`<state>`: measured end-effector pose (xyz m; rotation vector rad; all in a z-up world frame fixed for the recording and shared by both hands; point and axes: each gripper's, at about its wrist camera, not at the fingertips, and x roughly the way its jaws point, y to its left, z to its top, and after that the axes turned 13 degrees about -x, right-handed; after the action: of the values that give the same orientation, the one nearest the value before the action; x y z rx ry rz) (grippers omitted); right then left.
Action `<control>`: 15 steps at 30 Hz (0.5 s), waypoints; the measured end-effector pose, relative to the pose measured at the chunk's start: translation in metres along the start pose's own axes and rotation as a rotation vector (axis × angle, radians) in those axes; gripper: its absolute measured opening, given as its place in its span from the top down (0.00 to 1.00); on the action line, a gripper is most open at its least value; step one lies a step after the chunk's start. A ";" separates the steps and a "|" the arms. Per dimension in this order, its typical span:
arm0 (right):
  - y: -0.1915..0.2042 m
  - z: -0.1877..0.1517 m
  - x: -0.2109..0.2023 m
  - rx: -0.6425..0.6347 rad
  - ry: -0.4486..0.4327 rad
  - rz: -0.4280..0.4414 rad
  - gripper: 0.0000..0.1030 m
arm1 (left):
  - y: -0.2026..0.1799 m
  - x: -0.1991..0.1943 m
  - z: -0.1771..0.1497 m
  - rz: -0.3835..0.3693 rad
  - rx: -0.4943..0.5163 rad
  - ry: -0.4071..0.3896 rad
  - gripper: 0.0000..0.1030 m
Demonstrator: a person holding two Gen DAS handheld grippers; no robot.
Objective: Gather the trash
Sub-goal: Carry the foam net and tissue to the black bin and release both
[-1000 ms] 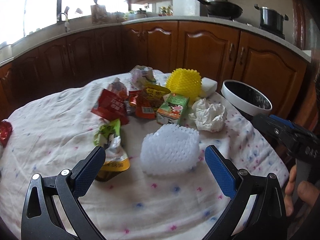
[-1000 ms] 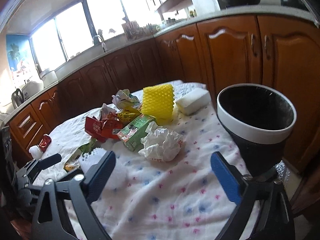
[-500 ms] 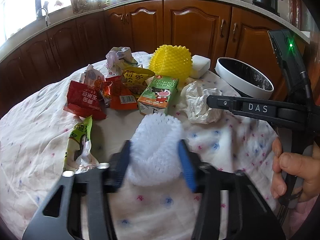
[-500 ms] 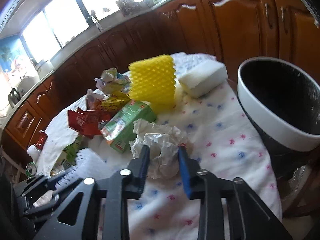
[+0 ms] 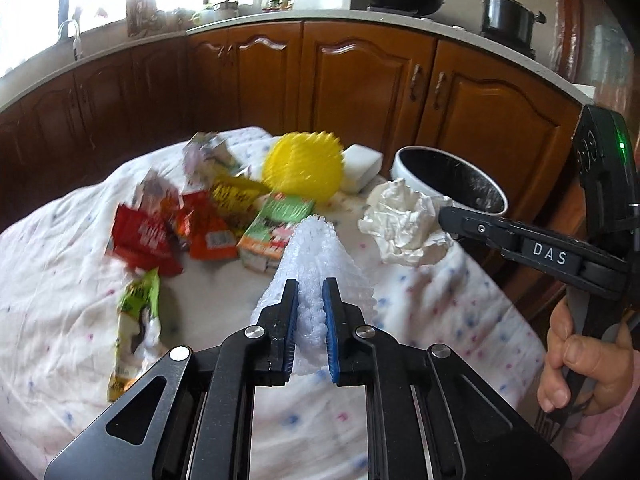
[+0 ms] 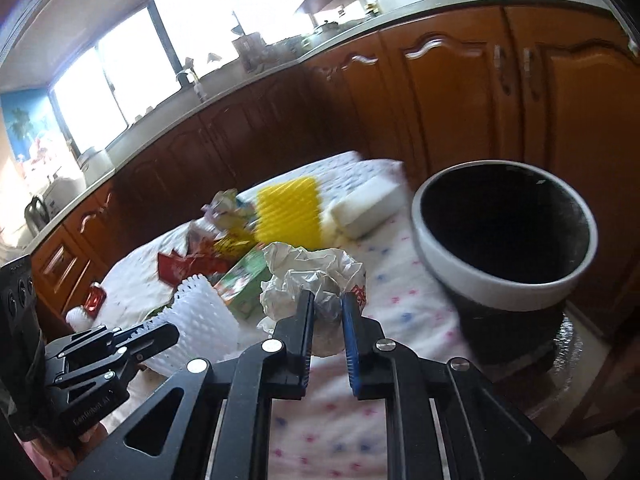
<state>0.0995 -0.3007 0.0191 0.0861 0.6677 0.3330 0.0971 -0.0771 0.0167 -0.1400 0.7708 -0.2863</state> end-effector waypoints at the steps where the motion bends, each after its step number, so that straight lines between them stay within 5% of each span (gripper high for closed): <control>1: -0.007 0.000 -0.005 0.010 -0.008 -0.011 0.86 | -0.005 0.001 0.002 -0.007 0.007 0.000 0.89; 15: -0.077 0.001 -0.038 0.092 -0.049 -0.139 0.86 | -0.077 0.036 0.036 -0.101 0.088 -0.001 0.89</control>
<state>0.0936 -0.3862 0.0282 0.1346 0.6370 0.1663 0.1311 -0.1609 0.0365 -0.0964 0.7503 -0.4153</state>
